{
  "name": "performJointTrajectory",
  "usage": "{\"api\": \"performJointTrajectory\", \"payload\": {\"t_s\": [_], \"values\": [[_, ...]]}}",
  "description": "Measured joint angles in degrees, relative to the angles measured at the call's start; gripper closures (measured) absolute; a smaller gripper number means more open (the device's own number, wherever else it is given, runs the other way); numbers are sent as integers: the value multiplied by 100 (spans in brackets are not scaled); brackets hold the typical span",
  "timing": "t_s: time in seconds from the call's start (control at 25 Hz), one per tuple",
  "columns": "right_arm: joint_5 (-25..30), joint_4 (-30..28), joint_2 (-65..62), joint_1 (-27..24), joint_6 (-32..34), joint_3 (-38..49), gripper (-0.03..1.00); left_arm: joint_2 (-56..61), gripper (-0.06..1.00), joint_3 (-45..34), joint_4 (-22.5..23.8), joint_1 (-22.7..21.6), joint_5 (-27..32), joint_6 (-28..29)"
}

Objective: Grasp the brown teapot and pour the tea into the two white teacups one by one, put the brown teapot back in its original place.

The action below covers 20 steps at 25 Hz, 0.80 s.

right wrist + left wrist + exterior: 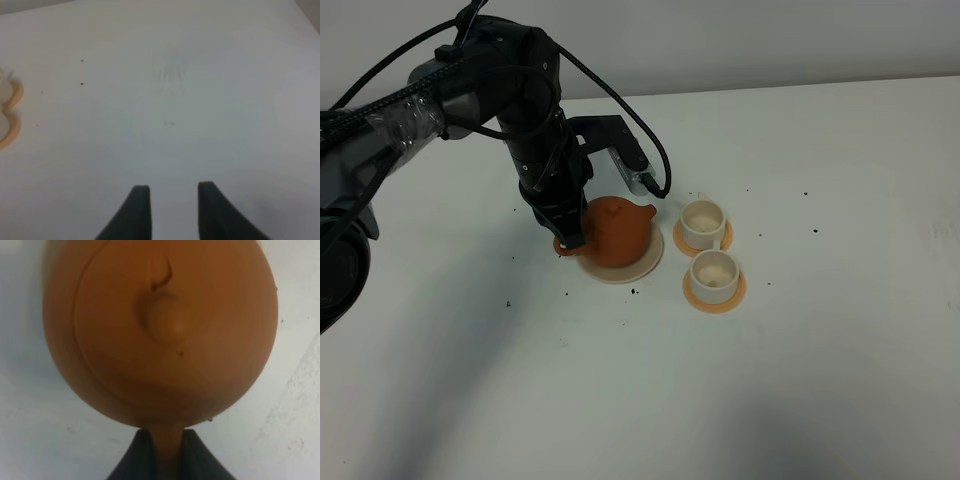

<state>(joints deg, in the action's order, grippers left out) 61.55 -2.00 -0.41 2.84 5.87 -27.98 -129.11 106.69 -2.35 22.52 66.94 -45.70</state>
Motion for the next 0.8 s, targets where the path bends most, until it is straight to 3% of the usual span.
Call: {"api": "performJointTrajectory", "payload": {"t_s": [0.8], "values": [[0,0,0,0,0,0,72,194,82,0,-93,0,-371,-326]]}}
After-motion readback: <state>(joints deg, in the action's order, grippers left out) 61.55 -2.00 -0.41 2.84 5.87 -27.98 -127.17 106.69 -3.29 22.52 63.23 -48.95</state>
